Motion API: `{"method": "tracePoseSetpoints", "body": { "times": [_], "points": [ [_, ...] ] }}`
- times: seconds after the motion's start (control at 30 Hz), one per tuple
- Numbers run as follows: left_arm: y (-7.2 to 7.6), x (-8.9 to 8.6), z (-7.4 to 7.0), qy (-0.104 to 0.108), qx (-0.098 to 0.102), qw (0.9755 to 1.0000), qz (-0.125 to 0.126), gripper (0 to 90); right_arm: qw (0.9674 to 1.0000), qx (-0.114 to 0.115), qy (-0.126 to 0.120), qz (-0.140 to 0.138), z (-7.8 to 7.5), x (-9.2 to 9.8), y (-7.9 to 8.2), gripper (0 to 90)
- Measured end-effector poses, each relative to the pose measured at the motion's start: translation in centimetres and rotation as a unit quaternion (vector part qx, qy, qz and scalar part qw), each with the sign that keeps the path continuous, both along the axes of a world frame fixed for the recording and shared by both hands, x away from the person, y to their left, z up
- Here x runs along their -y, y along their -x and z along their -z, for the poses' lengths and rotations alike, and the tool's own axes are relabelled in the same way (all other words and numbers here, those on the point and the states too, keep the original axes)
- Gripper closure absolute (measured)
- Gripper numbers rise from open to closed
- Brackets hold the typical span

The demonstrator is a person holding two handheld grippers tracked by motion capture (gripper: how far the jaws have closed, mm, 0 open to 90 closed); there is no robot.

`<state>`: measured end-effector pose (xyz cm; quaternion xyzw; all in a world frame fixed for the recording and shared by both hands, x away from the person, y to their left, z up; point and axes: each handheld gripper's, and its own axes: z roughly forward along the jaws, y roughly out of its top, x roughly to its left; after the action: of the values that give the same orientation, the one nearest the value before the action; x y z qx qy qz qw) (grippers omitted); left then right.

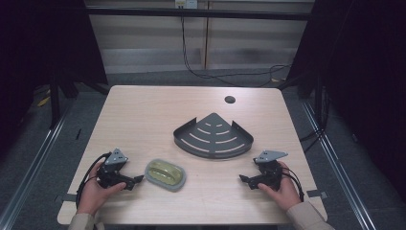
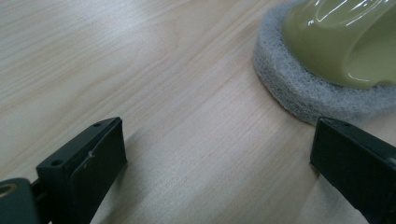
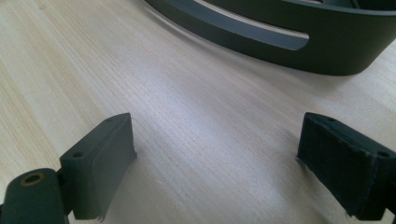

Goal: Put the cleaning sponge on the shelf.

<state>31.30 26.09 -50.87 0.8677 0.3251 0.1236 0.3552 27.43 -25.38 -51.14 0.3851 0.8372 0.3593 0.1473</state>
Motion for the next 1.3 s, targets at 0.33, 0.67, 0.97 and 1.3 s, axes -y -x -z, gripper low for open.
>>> {"method": "tracePoseSetpoints", "body": {
  "times": [0.33, 0.67, 0.97, 1.3],
  "points": [
    [-0.3, 0.5, -1.5, -0.032, -0.048, 0.9982, 0.011, 15.4, 1.0, 0.001, 0.001, 0.0, 0.0, 0.0, 0.0, 10.1],
    [-1.1, 2.9, -6.9, -0.101, -0.066, 0.9897, 0.077, 16.0, 1.0, 0.0, 0.001, 0.001, 0.0, 0.0, 0.0, 10.1],
    [-2.1, 8.0, -9.7, -0.157, -0.074, 0.972, 0.158, 16.7, 1.0, 0.0, 0.001, 0.001, 0.0, 0.0, 0.0, 10.2],
    [-2.9, 12.3, -8.7, -0.224, -0.087, 0.9453, 0.22, 21.0, 1.0, 0.0, 0.001, 0.001, 0.0, 0.0, 0.0, 10.1]
  ]
}}
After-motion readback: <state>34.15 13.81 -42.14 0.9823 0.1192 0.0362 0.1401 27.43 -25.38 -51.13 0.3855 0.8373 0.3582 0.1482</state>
